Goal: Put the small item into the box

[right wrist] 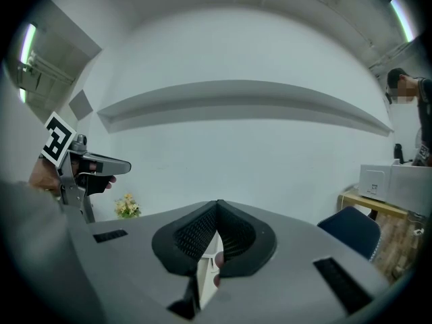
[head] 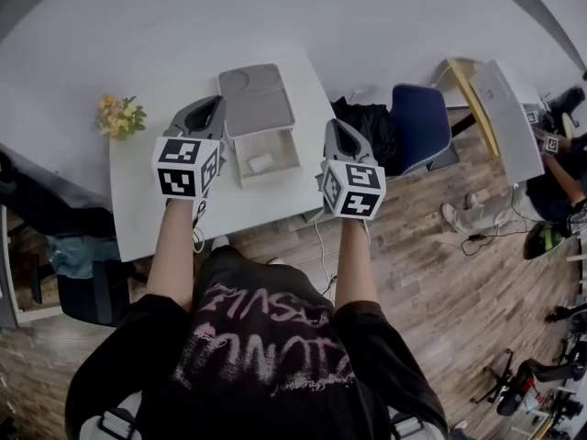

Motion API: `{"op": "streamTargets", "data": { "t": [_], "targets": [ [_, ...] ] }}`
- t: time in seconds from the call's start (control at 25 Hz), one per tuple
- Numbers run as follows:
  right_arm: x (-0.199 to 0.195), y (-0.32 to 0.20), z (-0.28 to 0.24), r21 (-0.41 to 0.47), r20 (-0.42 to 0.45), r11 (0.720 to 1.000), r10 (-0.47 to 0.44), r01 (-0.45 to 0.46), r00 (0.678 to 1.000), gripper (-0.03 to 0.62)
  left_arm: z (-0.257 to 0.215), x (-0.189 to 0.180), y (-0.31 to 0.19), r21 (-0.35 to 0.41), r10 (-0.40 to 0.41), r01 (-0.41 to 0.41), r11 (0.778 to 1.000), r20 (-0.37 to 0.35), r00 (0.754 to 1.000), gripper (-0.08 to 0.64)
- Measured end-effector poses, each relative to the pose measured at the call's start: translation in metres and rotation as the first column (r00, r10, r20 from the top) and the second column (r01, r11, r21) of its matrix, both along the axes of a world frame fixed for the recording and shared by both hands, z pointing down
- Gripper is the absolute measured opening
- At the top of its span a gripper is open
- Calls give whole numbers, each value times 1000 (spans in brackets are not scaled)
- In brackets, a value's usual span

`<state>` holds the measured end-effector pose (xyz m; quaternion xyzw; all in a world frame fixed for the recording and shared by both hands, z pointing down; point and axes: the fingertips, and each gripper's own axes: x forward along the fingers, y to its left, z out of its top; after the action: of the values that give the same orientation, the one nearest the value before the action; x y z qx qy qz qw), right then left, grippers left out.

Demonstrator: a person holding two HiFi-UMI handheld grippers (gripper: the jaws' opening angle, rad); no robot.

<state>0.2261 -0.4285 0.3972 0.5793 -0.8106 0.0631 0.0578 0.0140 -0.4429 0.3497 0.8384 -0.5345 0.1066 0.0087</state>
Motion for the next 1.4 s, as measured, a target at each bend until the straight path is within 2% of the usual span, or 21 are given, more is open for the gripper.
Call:
{"op": "streamTargets", "data": {
  "t": [0.16,0.32,0.68,0.88,1.4],
  "targets": [
    [1,-3,-3,4,-1,1000,7,-7,1000,9,-7,1,-2,23,9,-9,1000,-1,1000,3],
    [2,-7,-9,16,-4,1000,14,-14,1000,9,-12,1,-4,22,26,-25,999,-48,999,3],
    [1,-15,-18,37,-10,999,10,-10,1000,9,-14,-3,-6,37,14,-13,999,-20,1000,2],
    [2,-15,-21,44,-14,999,7,-6,1000,9,-16,-4,-5,36,12,-10,999,-49,999,3],
    [7,-16,-28,60,-14,998,14,-14,1000,9,-18,1,-2,41,17,-15,999,-54,998,3]
  ]
}}
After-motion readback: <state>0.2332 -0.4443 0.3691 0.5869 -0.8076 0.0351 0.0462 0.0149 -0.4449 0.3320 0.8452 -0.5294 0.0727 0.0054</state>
